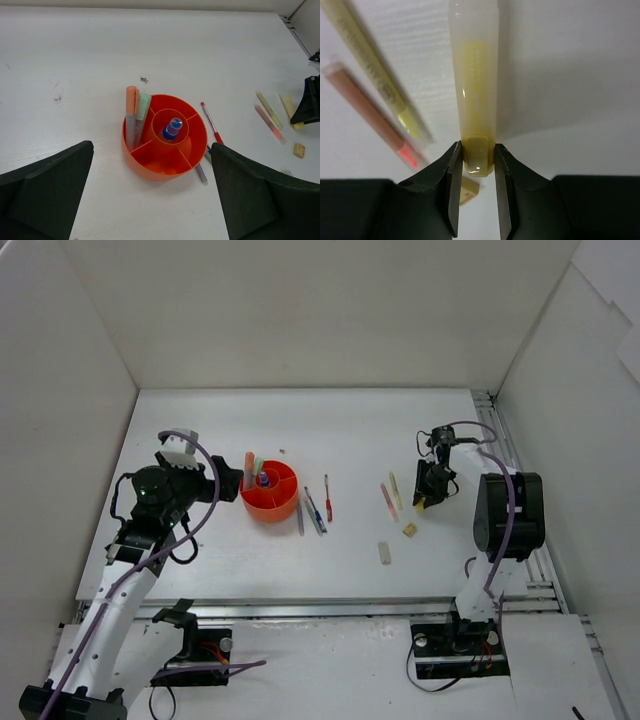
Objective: Sort the stationery into containers
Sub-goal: Pick up the stationery from the center of the board.
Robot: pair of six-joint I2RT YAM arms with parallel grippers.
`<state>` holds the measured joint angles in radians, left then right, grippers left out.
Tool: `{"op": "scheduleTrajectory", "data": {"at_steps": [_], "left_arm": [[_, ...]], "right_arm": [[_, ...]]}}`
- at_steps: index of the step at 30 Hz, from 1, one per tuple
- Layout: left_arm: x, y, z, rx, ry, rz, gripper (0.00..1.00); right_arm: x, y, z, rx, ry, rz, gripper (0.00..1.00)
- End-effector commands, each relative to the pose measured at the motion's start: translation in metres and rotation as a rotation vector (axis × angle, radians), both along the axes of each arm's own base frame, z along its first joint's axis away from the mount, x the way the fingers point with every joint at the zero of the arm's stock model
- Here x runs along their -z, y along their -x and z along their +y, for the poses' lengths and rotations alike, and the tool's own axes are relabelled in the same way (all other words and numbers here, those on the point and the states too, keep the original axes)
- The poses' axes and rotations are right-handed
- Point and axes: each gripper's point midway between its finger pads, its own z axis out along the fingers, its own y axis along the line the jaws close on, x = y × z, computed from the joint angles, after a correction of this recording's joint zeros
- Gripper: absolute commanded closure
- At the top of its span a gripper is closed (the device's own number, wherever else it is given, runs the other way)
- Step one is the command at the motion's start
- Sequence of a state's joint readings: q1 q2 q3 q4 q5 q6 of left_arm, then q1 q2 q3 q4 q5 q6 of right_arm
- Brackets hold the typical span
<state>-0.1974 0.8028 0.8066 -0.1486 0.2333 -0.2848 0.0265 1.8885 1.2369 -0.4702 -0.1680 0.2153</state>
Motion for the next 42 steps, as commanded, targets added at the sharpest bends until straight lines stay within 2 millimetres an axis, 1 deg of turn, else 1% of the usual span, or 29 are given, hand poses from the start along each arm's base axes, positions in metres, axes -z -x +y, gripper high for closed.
{"op": "scheduleTrajectory", "data": {"at_steps": [1,3,4,5,6,7,8,9,10,11,12,14,15,16,17,18,19,20,21,22,24,25,26,30,33,37,38,39,42], "left_arm": [[-0.027,0.003,-0.025,0.166,-0.006,-0.13,0.01],[-0.031,0.016,-0.046,0.317,-0.024,-0.177,0.01],[-0.034,0.018,-0.051,0.356,-0.025,-0.206,0.01],[-0.034,0.027,-0.063,0.45,-0.039,-0.23,0.01],[-0.033,0.031,-0.068,0.49,-0.043,-0.237,0.01],[-0.033,0.036,-0.076,0.541,-0.048,-0.255,0.01],[-0.033,0.046,-0.088,0.624,-0.049,-0.269,0.01],[-0.03,0.049,-0.095,0.668,-0.078,-0.287,0.01],[-0.03,0.052,-0.1,0.702,-0.088,-0.298,0.01],[-0.027,0.06,-0.113,0.77,-0.087,-0.296,0.01],[-0.027,0.063,-0.118,0.816,-0.143,-0.35,0.01],[-0.022,0.071,-0.131,0.898,-0.182,-0.372,0.01],[-0.016,0.078,-0.142,0.954,-0.199,-0.368,0.01],[-0.02,0.077,-0.148,0.982,-0.246,-0.418,0.01],[-0.012,0.081,-0.151,1.009,-0.266,-0.39,0.01],[-0.005,0.083,-0.161,1.04,-0.285,-0.379,0.01],[-0.006,0.082,-0.165,1.059,-0.323,-0.405,0.01],[0.001,0.079,-0.17,1.073,-0.342,-0.396,0.01],[0.002,0.083,-0.177,1.1,-0.356,-0.407,0.01],[-0.001,0.082,-0.181,1.106,-0.372,-0.41,0.01],[0.005,0.076,-0.187,1.103,-0.422,-0.387,0.01],[0.004,0.081,-0.194,1.126,-0.435,-0.383,0.01],[0.007,0.077,-0.196,1.106,-0.458,-0.371,0.01],[0.016,0.081,-0.206,1.103,-0.523,-0.382,0.01],[0.023,0.086,-0.208,1.122,-0.554,-0.385,0.04],[0.029,0.096,-0.218,1.176,-0.572,-0.382,0.09],[0.035,0.096,-0.221,1.187,-0.585,-0.362,0.12],[0.033,0.099,-0.225,1.201,-0.59,-0.37,0.14],[0.041,0.102,-0.231,1.218,-0.623,-0.341,0.2]], "right_arm": [[-0.056,0.001,0.02,-0.026,-0.087,-0.136,0.94],[-0.071,0.013,0.037,-0.07,-0.147,-0.155,0.93],[-0.087,0.018,0.047,-0.095,-0.192,-0.188,0.93],[-0.091,0.028,0.053,-0.105,-0.22,-0.182,0.92],[-0.095,0.034,0.063,-0.119,-0.254,-0.18,0.92],[-0.106,0.042,0.077,-0.145,-0.343,-0.182,0.92],[-0.107,0.052,0.09,-0.189,-0.389,-0.159,0.92],[-0.11,0.062,0.103,-0.234,-0.436,-0.133,0.93],[-0.113,0.067,0.113,-0.246,-0.493,-0.116,0.94],[-0.117,0.07,0.122,-0.258,-0.526,-0.103,0.94],[-0.121,0.079,0.134,-0.295,-0.562,-0.071,0.94],[-0.137,0.091,0.156,-0.38,-0.661,-0.034,0.94],[-0.143,0.106,0.165,-0.416,-0.702,0.015,0.94],[-0.156,0.115,0.176,-0.461,-0.787,0.034,0.94],[-0.162,0.121,0.182,-0.488,-0.814,0.047,0.94],[-0.167,0.134,0.19,-0.515,-0.829,0.09,0.93],[-0.171,0.139,0.195,-0.524,-0.853,0.108,0.93],[-0.172,0.145,0.2,-0.535,-0.867,0.128,0.93],[-0.172,0.151,0.205,-0.54,-0.882,0.161,0.93],[-0.176,0.158,0.21,-0.546,-0.915,0.193,0.94],[-0.179,0.173,0.214,-0.559,-0.939,0.265,0.97],[-0.178,0.177,0.216,-0.566,-0.945,0.285,0.97],[-0.177,0.18,0.218,-0.571,-0.944,0.3,0.97],[-0.182,0.198,0.227,-0.623,-0.955,0.35,0.97],[-0.191,0.199,0.228,-0.641,-0.964,0.33,0.97],[-0.199,0.201,0.23,-0.648,-0.986,0.328,0.97],[-0.2,0.202,0.231,-0.649,-0.991,0.332,0.97],[-0.201,0.202,0.231,-0.646,-0.991,0.33,0.97],[-0.206,0.202,0.232,-0.653,-0.992,0.318,0.97]]}}
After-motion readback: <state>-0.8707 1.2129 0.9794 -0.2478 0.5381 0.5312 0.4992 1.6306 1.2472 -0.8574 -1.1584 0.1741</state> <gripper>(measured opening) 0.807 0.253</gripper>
